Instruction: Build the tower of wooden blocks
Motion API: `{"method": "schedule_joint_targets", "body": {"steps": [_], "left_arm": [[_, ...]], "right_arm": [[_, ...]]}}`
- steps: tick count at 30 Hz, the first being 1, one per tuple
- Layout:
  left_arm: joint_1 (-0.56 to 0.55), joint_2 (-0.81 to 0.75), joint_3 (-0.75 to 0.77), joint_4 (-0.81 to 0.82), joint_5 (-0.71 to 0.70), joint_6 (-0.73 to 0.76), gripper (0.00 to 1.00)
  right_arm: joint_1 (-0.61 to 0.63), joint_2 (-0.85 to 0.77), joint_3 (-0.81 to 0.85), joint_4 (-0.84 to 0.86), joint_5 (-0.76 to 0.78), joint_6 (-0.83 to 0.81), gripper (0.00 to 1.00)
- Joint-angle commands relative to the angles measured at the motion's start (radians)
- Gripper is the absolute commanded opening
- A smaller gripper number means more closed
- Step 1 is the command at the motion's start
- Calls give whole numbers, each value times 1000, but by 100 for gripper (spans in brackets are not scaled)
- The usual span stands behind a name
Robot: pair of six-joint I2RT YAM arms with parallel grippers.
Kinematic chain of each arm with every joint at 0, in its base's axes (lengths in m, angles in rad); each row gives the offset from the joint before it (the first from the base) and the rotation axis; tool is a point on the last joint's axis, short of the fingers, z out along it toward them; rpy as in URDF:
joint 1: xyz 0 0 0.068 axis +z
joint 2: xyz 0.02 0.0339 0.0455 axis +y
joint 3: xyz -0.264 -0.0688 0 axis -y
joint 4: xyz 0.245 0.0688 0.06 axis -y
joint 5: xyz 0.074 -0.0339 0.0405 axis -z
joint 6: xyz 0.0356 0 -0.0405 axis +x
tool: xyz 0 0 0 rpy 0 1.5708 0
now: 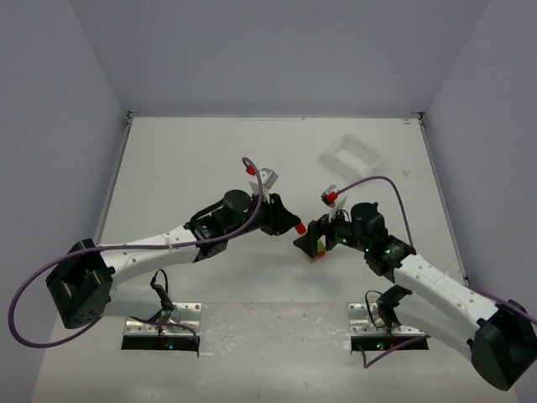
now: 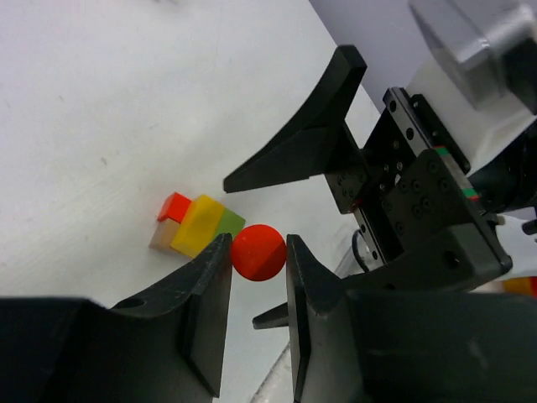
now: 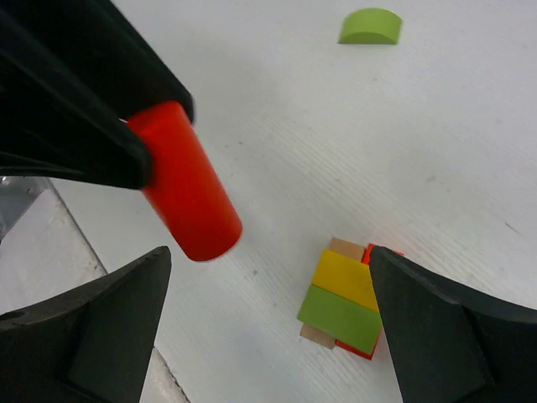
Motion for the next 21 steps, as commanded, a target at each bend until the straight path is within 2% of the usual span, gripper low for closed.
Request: {"method": "schedule_joint_targets", "body": {"steps": [1,7,11,16,21], "left_arm": [[-12,28,75,-1,-182,184,0],[-12,98,84,70,-110,287,0],[-16,152,77,126,-23,313,0],[-57,209,90,154,-38,359,0],[-100,242,94,194,-66,393,0]], "right_arm": [[-2,-94,54,-264,276,138,99],[-2,-192,91,-543,587,289,99],[-5,-214,95,-648,782,366,99],[-23,-167,111,-683,855,402,99],[-94,-125,113,-681,868,417,99]]}}
